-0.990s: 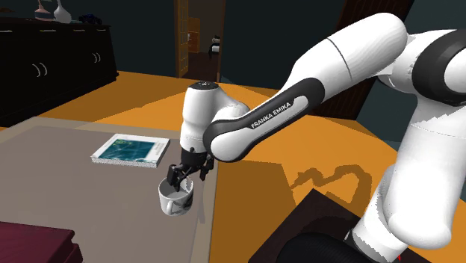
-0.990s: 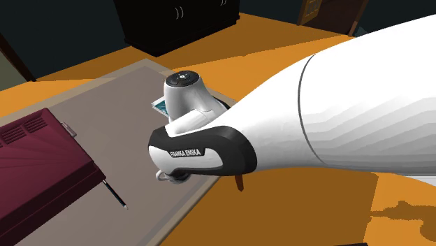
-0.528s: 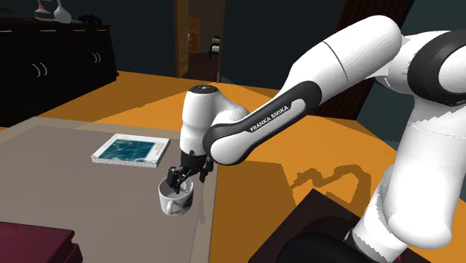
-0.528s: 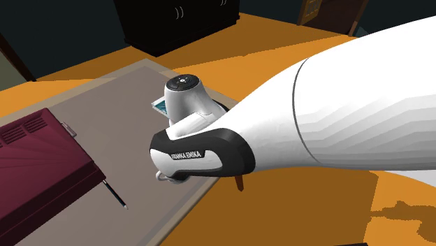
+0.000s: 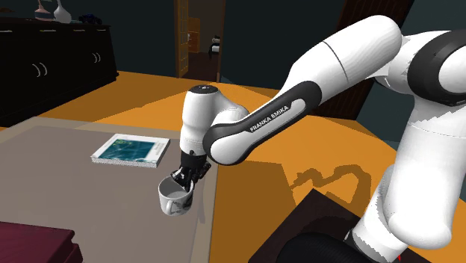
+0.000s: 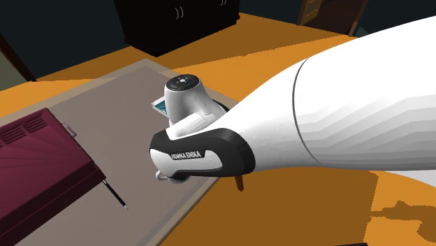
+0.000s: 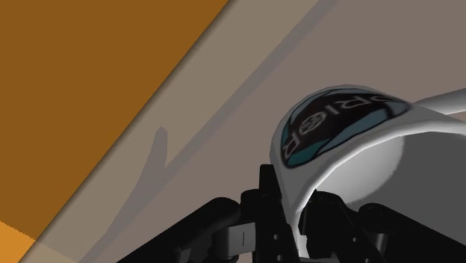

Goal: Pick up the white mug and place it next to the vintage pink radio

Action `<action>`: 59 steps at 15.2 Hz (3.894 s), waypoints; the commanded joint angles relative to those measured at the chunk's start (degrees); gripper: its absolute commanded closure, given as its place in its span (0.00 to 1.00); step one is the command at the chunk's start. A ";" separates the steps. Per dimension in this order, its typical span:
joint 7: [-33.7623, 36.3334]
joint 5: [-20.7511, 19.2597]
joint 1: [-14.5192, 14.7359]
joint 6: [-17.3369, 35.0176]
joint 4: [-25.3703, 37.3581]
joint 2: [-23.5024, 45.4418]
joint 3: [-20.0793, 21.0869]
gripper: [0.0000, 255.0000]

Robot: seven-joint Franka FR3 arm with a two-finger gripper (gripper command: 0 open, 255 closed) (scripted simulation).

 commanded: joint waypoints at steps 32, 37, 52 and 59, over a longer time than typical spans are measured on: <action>-4.48 6.20 -0.98 -20.91 11.96 -9.95 0.67 1.00; -4.74 6.54 -1.04 -24.66 15.11 -10.61 0.62 1.00; 3.70 5.31 2.99 -31.33 22.34 -9.81 4.80 1.00; 14.60 1.72 8.51 -32.80 27.14 -5.33 9.63 1.00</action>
